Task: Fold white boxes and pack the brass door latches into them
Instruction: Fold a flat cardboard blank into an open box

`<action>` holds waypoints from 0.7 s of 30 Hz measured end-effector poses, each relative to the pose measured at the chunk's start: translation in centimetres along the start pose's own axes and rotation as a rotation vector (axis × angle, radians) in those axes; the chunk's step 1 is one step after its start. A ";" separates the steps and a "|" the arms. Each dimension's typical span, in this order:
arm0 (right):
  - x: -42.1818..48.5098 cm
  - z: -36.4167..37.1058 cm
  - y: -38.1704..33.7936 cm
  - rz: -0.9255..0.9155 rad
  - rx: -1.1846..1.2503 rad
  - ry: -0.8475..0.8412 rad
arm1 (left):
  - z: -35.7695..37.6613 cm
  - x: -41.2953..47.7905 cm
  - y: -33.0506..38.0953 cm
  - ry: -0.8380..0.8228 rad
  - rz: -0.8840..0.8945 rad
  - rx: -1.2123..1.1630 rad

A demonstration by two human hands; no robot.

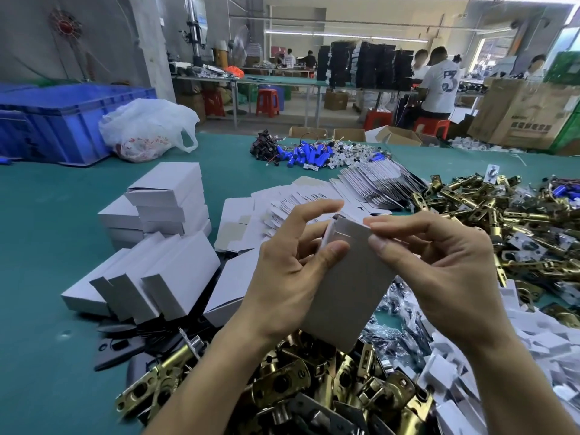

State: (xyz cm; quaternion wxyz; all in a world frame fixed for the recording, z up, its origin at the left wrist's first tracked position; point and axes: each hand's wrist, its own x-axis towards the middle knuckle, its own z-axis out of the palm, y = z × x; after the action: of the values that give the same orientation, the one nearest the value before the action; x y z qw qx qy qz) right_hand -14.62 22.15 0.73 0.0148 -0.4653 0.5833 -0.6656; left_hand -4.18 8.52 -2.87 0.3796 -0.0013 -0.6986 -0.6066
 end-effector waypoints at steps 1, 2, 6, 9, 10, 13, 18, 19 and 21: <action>0.0 -0.1 0.0 0.008 0.019 -0.018 | 0.0 0.0 0.0 -0.001 0.001 -0.010; 0.1 -0.3 -0.1 0.020 0.037 -0.036 | 0.0 0.0 0.0 0.001 0.001 -0.022; 0.1 -0.5 0.2 0.063 0.063 -0.052 | 0.1 -0.2 -0.1 -0.006 0.011 -0.031; 0.0 -0.6 0.4 0.074 0.037 -0.060 | 0.3 -0.3 0.1 -0.005 0.027 -0.036; 0.0 -0.7 0.4 0.077 0.040 -0.067 | 0.3 -0.3 0.1 -0.006 0.030 -0.041; 0.1 -0.8 0.4 0.074 0.065 -0.084 | 0.4 -0.3 0.2 -0.003 0.046 -0.037; 0.2 -1.2 0.5 0.088 0.040 -0.145 | 0.4 -0.3 0.0 0.021 0.055 0.006; 0.1 -1.3 0.6 0.105 0.048 -0.161 | 0.4 -0.3 0.0 0.031 0.060 0.020; 0.1 -1.3 0.6 0.156 0.083 -0.212 | 0.2 -0.2 0.1 0.052 0.066 0.040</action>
State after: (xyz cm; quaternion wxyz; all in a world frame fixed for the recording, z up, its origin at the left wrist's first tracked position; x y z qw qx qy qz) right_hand -15.83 22.89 0.45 0.1471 -0.4853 0.5848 -0.6332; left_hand -4.13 8.82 -2.87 0.4175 -0.0010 -0.6999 -0.5795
